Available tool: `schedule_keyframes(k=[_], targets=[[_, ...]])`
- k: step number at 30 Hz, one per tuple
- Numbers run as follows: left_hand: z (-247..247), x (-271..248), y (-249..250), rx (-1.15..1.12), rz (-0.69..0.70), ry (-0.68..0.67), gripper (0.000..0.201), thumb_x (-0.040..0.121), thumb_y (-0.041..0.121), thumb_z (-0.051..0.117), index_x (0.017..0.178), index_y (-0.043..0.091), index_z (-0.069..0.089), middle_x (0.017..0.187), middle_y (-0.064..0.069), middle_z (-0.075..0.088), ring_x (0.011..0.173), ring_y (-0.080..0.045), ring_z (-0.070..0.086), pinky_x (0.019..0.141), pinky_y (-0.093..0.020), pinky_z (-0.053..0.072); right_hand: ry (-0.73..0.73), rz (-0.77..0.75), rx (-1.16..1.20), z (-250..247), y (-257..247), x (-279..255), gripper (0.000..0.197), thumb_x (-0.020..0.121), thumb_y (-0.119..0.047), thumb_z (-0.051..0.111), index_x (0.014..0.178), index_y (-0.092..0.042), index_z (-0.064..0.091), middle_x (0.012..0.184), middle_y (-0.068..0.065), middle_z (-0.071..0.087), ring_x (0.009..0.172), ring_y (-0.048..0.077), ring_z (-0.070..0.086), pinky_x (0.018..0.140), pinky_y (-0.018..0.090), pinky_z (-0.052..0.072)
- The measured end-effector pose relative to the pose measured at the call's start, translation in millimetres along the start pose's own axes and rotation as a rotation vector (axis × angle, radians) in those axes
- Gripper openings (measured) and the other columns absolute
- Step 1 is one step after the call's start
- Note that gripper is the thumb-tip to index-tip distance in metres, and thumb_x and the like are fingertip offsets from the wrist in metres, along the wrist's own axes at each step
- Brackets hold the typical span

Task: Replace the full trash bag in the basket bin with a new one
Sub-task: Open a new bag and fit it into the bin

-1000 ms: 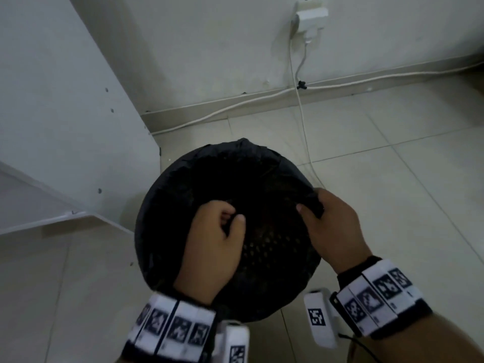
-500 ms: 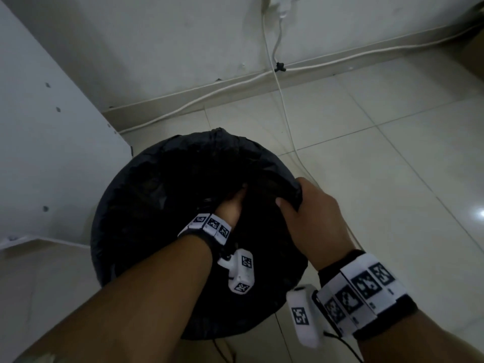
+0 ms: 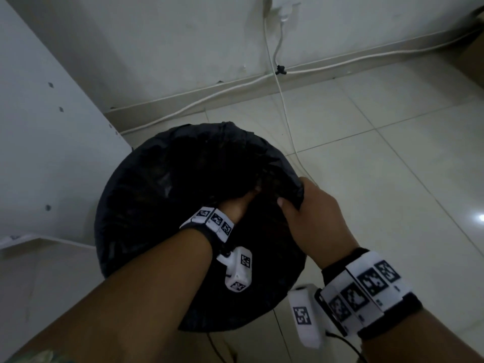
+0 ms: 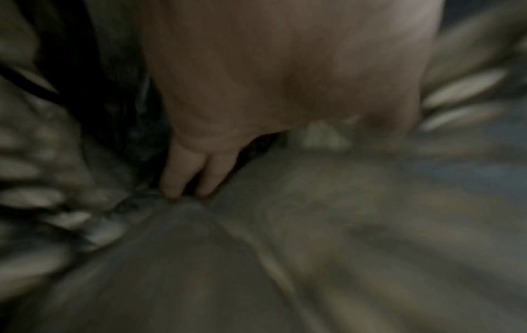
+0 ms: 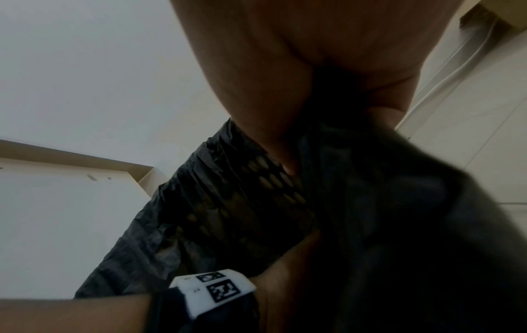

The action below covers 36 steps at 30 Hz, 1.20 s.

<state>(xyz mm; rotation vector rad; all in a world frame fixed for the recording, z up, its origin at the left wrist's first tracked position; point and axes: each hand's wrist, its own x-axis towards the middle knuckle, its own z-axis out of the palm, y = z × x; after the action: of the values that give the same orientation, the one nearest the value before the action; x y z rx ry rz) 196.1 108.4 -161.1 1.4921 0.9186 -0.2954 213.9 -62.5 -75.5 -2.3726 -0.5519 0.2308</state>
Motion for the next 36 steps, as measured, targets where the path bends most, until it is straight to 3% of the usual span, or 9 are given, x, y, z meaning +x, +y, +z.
schedule_keyframes(k=[3,5,7,10,14,19,22,30,36], targets=[[-5.8,-8.0,-12.6,0.508,0.311,0.374,0.040,0.090,0.038,0.072,0.107,0.002,0.072,0.105,-0.019,0.072,0.098,-0.034,0.069,0.081,-0.034,0.054,-0.002,-0.028,-0.006,-0.5,-1.8,1.0,0.014,0.094,-0.027,0.057,0.097,-0.013,0.056,0.080,0.001,0.063,0.072,0.019,0.058,0.064,0.031,0.048],[-11.2,-20.5,-17.6,0.471,0.354,0.479,0.031,0.085,0.037,0.070,0.083,0.006,0.068,0.082,-0.013,0.069,0.077,-0.030,0.067,0.066,-0.030,0.053,-0.006,-0.046,-0.002,0.3,-3.7,0.7,0.014,0.094,-0.028,0.057,0.093,-0.014,0.055,0.079,0.001,0.063,0.072,0.020,0.061,0.066,0.035,0.051],[-20.0,-24.2,-22.4,0.344,0.130,0.479,0.049,0.084,0.046,0.054,0.111,0.006,0.062,0.112,-0.018,0.065,0.102,-0.035,0.063,0.088,-0.038,0.052,-0.015,-0.050,-0.002,0.5,-5.4,-0.2,0.015,0.094,-0.029,0.057,0.090,-0.015,0.053,0.076,-0.001,0.062,0.070,0.018,0.061,0.065,0.036,0.053],[-43.2,-14.2,-30.0,0.447,0.002,0.469,0.079,0.086,0.057,0.055,0.153,0.024,0.030,0.154,-0.021,0.028,0.137,-0.044,0.035,0.112,-0.050,0.035,-0.025,-0.052,0.003,0.8,-7.7,-2.5,0.015,0.094,-0.030,0.057,0.090,-0.015,0.053,0.075,-0.002,0.062,0.069,0.016,0.061,0.065,0.036,0.054],[-60.9,-0.3,-39.2,0.636,0.057,0.269,0.109,0.076,0.073,0.066,0.158,0.044,-0.001,0.166,-0.015,-0.015,0.153,-0.042,0.001,0.124,-0.052,0.016,-0.034,-0.077,-0.012,3.7,-8.6,-7.4,0.017,0.094,-0.031,0.057,0.093,-0.015,0.054,0.077,-0.002,0.062,0.070,0.016,0.060,0.065,0.034,0.052],[-58.6,-8.4,-32.8,0.545,0.172,0.483,0.066,0.096,0.051,0.052,0.152,0.020,0.037,0.155,-0.020,0.033,0.133,-0.041,0.046,0.106,-0.044,0.045,-0.033,-0.071,-0.013,0.8,-4.9,-6.4,0.017,0.094,-0.031,0.058,0.091,-0.015,0.053,0.076,-0.001,0.062,0.069,0.016,0.060,0.066,0.037,0.053],[-54.5,-10.4,-35.9,0.492,0.307,0.614,0.051,0.095,0.045,0.053,0.133,0.012,0.051,0.136,-0.019,0.049,0.121,-0.039,0.053,0.099,-0.046,0.048,-0.039,-0.086,-0.023,0.5,-8.4,-6.0,0.017,0.094,-0.031,0.058,0.090,-0.015,0.053,0.075,-0.001,0.062,0.069,0.017,0.060,0.065,0.036,0.053],[-73.2,27.0,-33.1,0.817,0.074,0.192,0.128,0.060,0.077,0.075,0.158,0.035,0.004,0.160,-0.018,0.013,0.147,-0.043,0.019,0.121,-0.052,0.025,-0.056,-0.116,-0.066,3.1,-16.0,-9.8,0.018,0.095,-0.032,0.055,0.092,-0.015,0.051,0.075,0.000,0.061,0.068,0.019,0.059,0.062,0.035,0.051],[-57.9,7.0,-24.0,0.783,0.048,0.253,0.100,0.087,0.059,0.060,0.161,0.026,0.000,0.167,-0.019,0.006,0.147,-0.044,0.024,0.119,-0.050,0.029,-0.044,-0.113,-0.054,1.1,-9.9,4.9,0.018,0.094,-0.031,0.056,0.091,-0.014,0.053,0.078,0.003,0.063,0.071,0.023,0.061,0.068,0.042,0.054]])
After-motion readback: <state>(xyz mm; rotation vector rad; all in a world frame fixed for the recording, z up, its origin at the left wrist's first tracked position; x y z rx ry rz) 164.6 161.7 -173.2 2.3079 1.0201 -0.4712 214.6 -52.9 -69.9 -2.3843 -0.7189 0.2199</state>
